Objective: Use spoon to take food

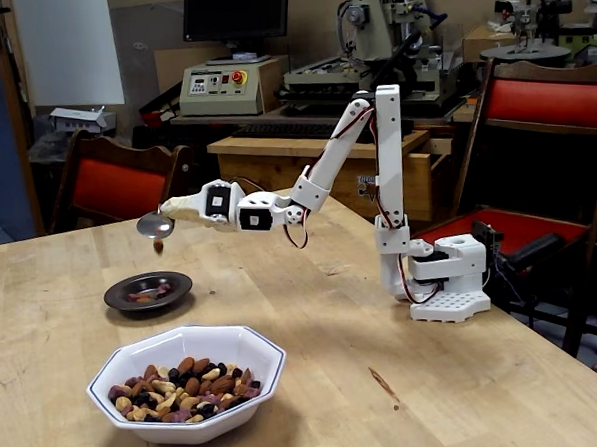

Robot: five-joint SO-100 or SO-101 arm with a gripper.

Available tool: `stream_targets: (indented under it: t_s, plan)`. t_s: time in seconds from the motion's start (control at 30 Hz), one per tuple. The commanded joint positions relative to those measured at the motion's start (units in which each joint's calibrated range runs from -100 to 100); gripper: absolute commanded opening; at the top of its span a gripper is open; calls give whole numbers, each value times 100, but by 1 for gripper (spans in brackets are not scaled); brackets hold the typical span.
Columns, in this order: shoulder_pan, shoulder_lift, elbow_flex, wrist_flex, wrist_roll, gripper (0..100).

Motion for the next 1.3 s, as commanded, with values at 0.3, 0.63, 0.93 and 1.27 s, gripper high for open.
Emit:
stream_targets:
  t_s: [0.3,0.63,0.93,1.27]
  plan:
    - [-73,-106,-45,-163,278,4]
    - [-206,-149,-54,-163,-200,4]
    - [-584,-149,-98,-124,-860,4]
    - [-1236,-149,-116,-100,-1177,4]
